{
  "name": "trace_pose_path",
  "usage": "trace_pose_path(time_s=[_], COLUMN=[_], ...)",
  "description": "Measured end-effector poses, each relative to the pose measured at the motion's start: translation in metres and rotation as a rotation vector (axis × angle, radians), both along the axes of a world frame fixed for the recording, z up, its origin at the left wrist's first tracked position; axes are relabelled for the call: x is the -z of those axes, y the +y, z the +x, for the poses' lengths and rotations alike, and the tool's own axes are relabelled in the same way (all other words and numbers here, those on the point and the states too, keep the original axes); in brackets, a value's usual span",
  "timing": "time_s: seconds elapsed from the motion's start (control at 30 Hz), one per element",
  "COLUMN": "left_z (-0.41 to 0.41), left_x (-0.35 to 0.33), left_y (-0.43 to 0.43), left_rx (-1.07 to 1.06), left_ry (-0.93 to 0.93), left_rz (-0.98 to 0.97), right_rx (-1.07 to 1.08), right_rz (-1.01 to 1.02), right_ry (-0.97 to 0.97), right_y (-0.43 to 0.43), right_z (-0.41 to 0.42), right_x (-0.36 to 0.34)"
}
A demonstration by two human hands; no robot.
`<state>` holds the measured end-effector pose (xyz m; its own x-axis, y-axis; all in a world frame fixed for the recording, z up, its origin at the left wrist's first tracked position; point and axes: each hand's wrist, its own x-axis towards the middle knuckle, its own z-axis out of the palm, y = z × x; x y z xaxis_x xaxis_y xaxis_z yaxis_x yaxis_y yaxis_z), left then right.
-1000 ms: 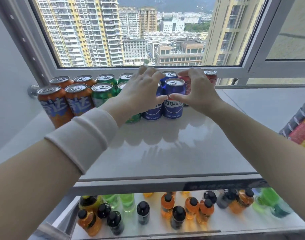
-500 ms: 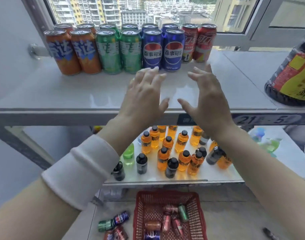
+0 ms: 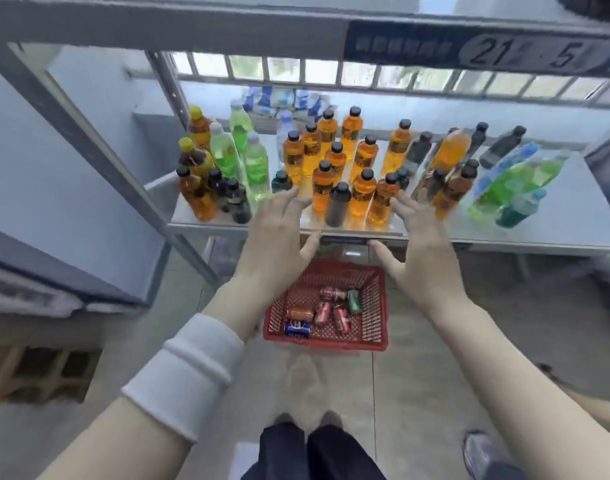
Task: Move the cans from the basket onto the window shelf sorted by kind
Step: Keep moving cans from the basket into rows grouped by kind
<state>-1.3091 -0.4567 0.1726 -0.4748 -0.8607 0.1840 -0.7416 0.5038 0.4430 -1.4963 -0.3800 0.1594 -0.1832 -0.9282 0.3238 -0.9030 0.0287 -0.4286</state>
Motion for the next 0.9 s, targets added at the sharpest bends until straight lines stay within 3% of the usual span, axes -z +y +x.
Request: trace_pose_path(time_s=[0.43, 0.67, 0.9], left_z=[0.029, 0.008, -0.043], left_x=[0.117, 0.187, 0.314], left_y=[0.086, 0.097, 0.077], left_rx=[-0.043, -0.07, -0.062], left_ry=[-0.012, -0.151, -0.232], left_rz=[0.349, 0.586, 0.789], right_rx=[0.146, 0.204, 0.235], right_rz=[0.336, 0.579, 0.837], right_ry=[-0.248, -0.358, -0.453], right_y=[0.087, 0.085, 0.053], right_z=[0.051, 0.008, -0.042], right_x=[0.113, 0.174, 0.298])
